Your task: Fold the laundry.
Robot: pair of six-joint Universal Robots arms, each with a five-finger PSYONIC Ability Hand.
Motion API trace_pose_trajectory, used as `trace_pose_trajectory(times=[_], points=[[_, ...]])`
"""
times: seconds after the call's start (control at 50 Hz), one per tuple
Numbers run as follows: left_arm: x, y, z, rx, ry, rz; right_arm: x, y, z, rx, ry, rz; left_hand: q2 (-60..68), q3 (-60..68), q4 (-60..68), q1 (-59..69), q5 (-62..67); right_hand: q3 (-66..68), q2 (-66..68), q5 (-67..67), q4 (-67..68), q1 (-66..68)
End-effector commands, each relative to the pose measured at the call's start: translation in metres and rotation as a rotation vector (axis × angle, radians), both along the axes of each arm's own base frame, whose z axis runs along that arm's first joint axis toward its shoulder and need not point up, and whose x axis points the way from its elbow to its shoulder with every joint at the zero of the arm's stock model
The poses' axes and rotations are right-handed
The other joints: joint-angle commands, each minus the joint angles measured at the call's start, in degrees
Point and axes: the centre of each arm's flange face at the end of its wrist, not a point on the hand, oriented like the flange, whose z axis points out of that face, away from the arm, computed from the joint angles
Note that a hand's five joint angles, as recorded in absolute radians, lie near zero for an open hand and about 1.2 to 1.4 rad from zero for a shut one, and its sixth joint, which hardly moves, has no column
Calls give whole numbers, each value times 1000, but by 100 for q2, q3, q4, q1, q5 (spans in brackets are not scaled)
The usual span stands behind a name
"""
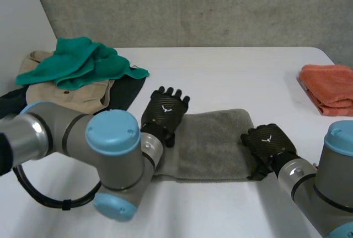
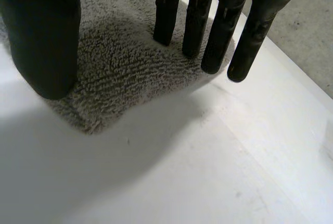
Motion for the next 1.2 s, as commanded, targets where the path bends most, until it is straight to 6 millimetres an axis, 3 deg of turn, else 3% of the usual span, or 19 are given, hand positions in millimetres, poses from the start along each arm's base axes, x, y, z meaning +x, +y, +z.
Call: trace_pose_trajectory(times=[0.02, 0.06, 0.14, 0.28, 0.4, 0.5, 0.54, 0.6, 0.64, 0.66, 0.68, 0.72, 0.74, 0.8, 0.88, 0.9, 0.96, 1.06, 1.2], points=[[20, -45, -19, 0, -56, 109, 0, 3, -4, 9, 5, 8, 13, -21, 21, 61, -84, 2034, 2038, 2152, 2042, 2445], [26, -49, -19, 0, -63, 129, 0, 3, -3, 0, 2, 12, 13, -21, 21, 61, -84, 4822, 4826, 4940, 4830, 5233], [33, -44, -23, 28, -78, 147, 0, 0, 3, -34, 17, 20, -4, -38, 4, 44, -101, 4910, 4914, 5029, 4919, 5322], [50, -14, 20, 14, -34, 134, -6, -11, 35, -219, 157, 39, -88, -122, -80, -40, -185, 4910, 4914, 5029, 4919, 5322], [67, 3, 58, -27, 41, 145, 8, -20, 58, -384, 281, 108, -105, -139, -97, -56, -202, 4910, 4914, 5029, 4919, 5322], [79, -1, 69, -42, 67, 182, 74, 28, 75, -531, 232, 368, -105, -139, -97, -56, -202, 4910, 4914, 5029, 4919, 5322], [86, -7, 69, -40, 66, 210, 105, 57, 64, -542, 193, 510, -105, -139, -97, -57, -202, 4910, 4914, 5029, 4919, 5322], [89, -9, 66, -33, 60, 223, 129, 92, 33, -500, 190, 683, -105, -139, -97, -56, -202, 4910, 4914, 5029, 4919, 5322], [91, -10, 64, -26, 57, 228, 134, 105, 21, -483, 192, 746, -105, -139, -97, -57, -202, 4910, 4914, 5029, 4919, 5322], [91, -9, 63, -23, 56, 226, 136, 111, 14, -469, 196, 764, -105, -139, -97, -57, -202, 4167, 4171, 4285, 4175, 4578], [91, -10, 62, -20, 58, 228, 136, 112, 13, -461, 194, 760, -105, -139, -97, -57, -202, 2378, 2381, 2496, 2386, 2789], [90, -11, 61, -15, 67, 228, 136, 109, 15, -457, 190, 738, -155, -189, -147, -107, -252, -1491, -1487, -1373, -1483, -1080], [89, -10, 62, -14, 75, 225, 134, 105, 16, -439, 181, 702, -172, -206, -164, -124, -269, -2090, -2086, -1971, -2081, -1678], [86, -11, 67, -17, 112, 220, 131, 104, 22, -382, 104, 644, -155, -190, -147, -107, -252, -2090, -2086, -1971, -2081, -1678], [78, -12, 79, -21, 185, 205, 107, 69, 82, -292, -203, 410, -105, -139, -97, -57, -202, -2090, -2086, -1971, -2081, -1678], [75, -11, 81, -20, 200, 198, 91, 52, 100, -247, -337, 311, -105, -139, -97, -57, -202, -2090, -2086, -1971, -2081, -1678], [57, 0, 90, -12, 264, 140, 72, 29, 112, -162, -497, 191, -54, -89, -46, -6, -152, -2090, -2086, -1971, -2081, -1678], [32, 18, 91, 19, 303, 59, 49, 11, 112, 26, -574, 93, -4, -38, 4, 44, -101, -2090, -2086, -1971, -2081, -1678], [19, 36, 51, 156, 176, 40, 55, -11, 75, 195, -458, 53, 114, 80, 122, 162, 17, -2090, -2086, -1971, -2081, -1678]])
